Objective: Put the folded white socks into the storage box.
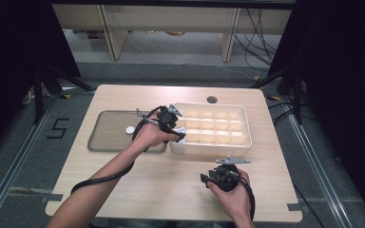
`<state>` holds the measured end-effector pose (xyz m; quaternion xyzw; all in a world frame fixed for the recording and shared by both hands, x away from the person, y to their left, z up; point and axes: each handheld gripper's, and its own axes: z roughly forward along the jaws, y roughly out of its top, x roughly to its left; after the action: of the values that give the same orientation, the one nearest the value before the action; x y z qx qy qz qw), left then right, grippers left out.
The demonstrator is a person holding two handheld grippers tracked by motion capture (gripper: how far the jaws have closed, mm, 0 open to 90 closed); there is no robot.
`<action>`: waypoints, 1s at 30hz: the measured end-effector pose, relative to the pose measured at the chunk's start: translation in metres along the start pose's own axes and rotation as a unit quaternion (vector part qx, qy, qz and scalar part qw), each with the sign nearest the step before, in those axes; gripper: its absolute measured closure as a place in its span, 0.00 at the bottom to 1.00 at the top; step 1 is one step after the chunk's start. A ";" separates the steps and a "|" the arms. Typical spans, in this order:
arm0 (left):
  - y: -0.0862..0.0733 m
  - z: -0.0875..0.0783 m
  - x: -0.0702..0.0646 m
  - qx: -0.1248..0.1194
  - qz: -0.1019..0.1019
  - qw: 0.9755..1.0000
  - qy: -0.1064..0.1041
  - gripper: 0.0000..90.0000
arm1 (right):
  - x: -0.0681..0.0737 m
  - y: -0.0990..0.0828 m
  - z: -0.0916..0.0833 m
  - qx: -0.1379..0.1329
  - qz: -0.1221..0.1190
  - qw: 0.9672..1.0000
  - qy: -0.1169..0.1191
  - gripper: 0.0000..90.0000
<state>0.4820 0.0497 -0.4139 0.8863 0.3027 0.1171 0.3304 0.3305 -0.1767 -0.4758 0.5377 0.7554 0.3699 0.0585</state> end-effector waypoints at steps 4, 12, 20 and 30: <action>-0.003 -0.006 -0.002 -0.009 0.000 1.000 0.004 0.44 | -0.001 0.000 0.000 0.002 -0.011 1.000 -0.004 0.64; -0.012 -0.020 -0.004 -0.021 0.009 1.000 -0.002 0.43 | -0.002 0.000 0.002 -0.005 -0.020 1.000 -0.001 0.64; -0.020 -0.028 -0.007 -0.025 0.001 1.000 0.000 0.42 | -0.003 0.000 0.002 -0.003 -0.031 0.999 -0.008 0.63; -0.038 -0.043 -0.004 -0.048 -0.009 0.999 0.010 0.42 | -0.003 -0.001 0.003 0.001 -0.028 1.000 -0.009 0.62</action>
<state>0.4438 0.0918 -0.4067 0.8655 0.3081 0.1373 0.3705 0.3327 -0.1774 -0.4792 0.5194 0.7700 0.3627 0.0753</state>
